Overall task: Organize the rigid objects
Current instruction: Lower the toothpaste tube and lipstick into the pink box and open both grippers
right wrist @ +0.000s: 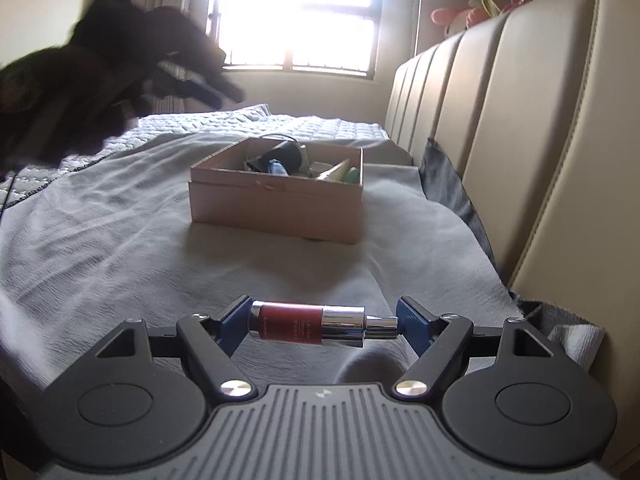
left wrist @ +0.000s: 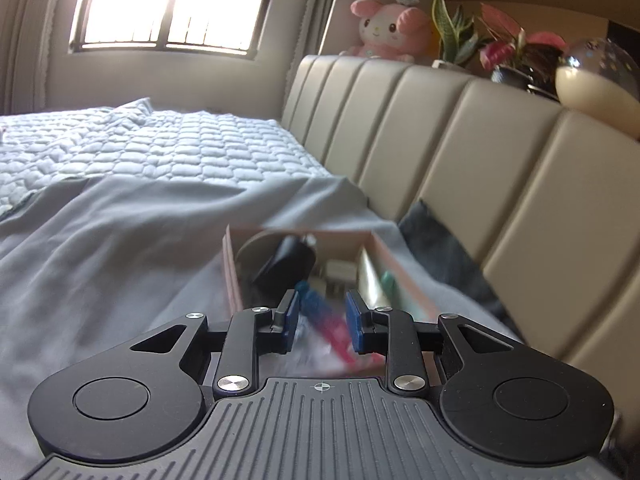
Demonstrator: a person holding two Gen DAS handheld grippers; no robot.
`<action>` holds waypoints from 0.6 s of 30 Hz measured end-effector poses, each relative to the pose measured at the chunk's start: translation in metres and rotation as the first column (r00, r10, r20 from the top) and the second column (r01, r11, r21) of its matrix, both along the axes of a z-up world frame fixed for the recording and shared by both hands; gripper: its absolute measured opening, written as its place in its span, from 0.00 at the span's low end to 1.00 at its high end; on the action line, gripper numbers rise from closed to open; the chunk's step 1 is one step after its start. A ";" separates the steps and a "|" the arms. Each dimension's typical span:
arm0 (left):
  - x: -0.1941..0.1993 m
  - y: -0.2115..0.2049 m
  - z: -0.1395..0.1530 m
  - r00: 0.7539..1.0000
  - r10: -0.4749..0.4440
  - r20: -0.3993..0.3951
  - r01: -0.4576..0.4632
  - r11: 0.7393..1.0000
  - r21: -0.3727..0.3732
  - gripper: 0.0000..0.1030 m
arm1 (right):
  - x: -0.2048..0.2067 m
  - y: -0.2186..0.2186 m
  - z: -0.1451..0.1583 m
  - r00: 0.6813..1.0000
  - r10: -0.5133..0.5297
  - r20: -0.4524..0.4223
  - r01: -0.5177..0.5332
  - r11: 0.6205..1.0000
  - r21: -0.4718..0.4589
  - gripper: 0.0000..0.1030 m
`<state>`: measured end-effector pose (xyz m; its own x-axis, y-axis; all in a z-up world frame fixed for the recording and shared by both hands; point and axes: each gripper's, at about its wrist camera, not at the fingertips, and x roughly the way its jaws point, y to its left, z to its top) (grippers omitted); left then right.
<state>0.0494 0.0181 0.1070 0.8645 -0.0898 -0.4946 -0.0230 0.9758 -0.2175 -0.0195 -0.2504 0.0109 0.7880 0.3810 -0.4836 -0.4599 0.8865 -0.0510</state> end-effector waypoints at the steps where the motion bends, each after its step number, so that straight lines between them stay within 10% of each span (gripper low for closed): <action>1: -0.013 0.000 -0.007 1.000 0.005 -0.002 -0.004 1.000 0.017 0.27 | 0.002 0.000 0.000 1.000 -0.002 -0.007 0.002 1.000 0.002 0.76; 7: -0.061 -0.005 -0.040 0.998 -0.006 -0.068 0.010 0.998 0.058 0.27 | 0.017 0.013 0.023 0.999 0.008 0.035 -0.007 1.000 -0.029 0.76; 14: -0.065 -0.002 -0.046 0.994 -0.007 -0.111 0.014 0.998 0.065 0.27 | 0.080 0.059 0.133 0.978 0.025 0.207 -0.034 0.999 0.040 0.77; 18: -0.057 -0.006 -0.053 0.990 0.018 -0.138 -0.004 0.995 0.101 0.28 | 0.144 0.101 0.171 0.987 0.028 0.161 -0.036 0.998 0.046 0.91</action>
